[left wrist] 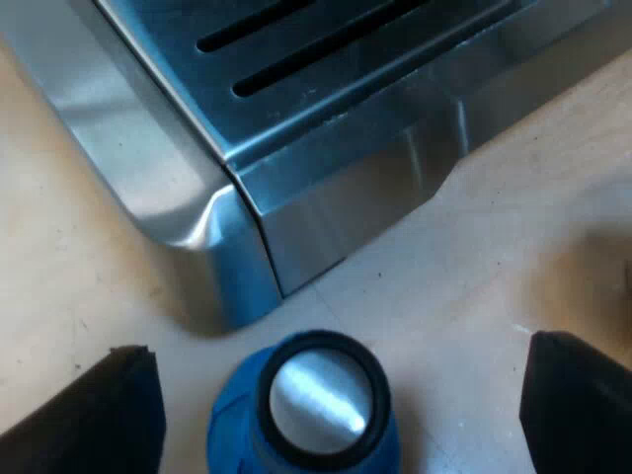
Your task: Grind coffee beans and then tamp
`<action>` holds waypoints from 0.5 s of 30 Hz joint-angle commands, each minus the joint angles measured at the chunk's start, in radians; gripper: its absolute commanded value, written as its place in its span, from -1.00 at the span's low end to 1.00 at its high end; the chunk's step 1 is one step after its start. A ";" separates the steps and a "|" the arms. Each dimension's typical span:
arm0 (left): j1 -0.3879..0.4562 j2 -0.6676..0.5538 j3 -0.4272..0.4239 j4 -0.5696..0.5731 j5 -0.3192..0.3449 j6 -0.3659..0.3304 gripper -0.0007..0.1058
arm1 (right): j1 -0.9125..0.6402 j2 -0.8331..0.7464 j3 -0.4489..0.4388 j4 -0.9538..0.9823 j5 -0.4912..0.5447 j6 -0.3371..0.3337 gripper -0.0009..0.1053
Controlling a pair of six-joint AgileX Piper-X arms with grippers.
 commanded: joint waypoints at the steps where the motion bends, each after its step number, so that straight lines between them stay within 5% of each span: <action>1: -0.002 -0.005 -0.003 -0.014 -0.002 0.005 0.26 | 0.001 -0.006 -0.008 -0.014 -0.006 -0.017 0.26; 15: -0.002 -0.005 -0.003 -0.027 -0.002 0.013 -0.61 | 0.001 -0.006 -0.008 -0.014 0.007 -0.017 0.26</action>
